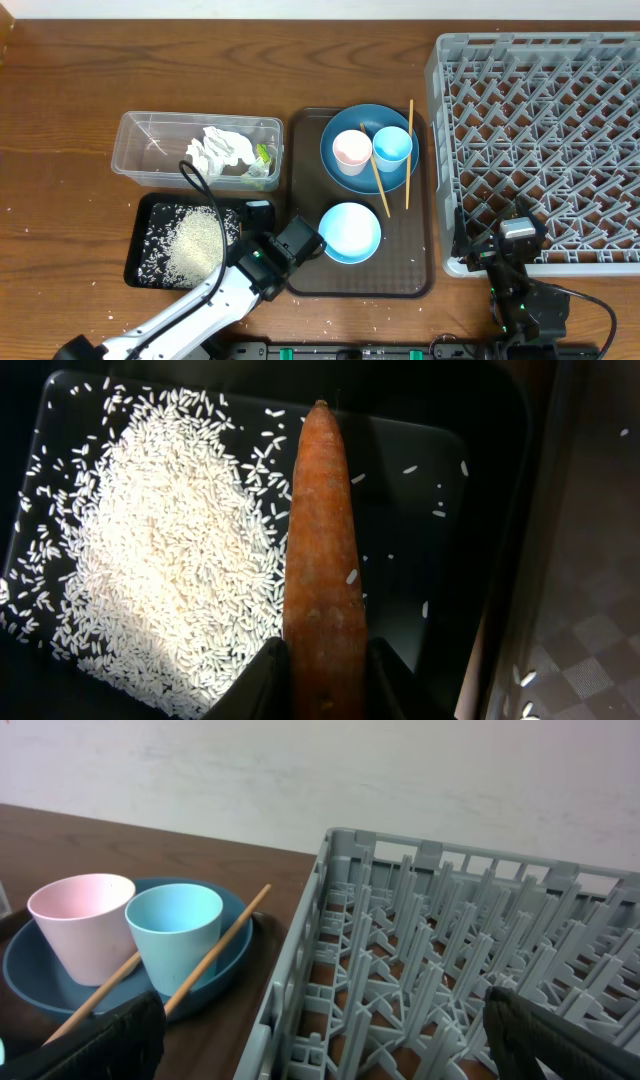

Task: Sort waste into correct bins and load items into the dishwasher rack
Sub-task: 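Lift the carrot and carry it over the black tray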

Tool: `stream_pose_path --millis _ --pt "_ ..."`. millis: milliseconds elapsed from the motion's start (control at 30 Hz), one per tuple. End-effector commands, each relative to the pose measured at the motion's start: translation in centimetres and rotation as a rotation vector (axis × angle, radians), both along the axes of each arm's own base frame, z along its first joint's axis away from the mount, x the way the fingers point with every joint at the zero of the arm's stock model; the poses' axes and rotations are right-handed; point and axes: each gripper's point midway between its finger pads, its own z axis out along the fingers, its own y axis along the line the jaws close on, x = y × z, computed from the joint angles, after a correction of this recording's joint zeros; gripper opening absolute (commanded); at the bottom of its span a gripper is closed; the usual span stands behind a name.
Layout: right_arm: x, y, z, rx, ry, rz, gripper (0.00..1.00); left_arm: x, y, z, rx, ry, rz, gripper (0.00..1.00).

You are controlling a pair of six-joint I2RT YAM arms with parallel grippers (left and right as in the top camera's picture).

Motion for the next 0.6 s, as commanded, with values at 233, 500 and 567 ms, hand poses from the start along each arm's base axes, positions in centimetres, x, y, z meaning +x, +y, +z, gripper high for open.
stream_pose_path --millis 233,500,567 --pt "-0.04 0.14 -0.04 -0.006 -0.001 0.006 0.99 -0.11 -0.08 -0.48 0.001 0.021 -0.009 0.28" --pt "-0.04 0.14 -0.04 -0.006 -0.001 0.006 0.99 -0.13 -0.09 -0.49 0.0 0.022 -0.009 0.35" --pt "-0.04 0.14 -0.04 -0.006 -0.001 0.006 0.99 -0.12 -0.09 -0.49 0.001 0.022 -0.009 0.35"
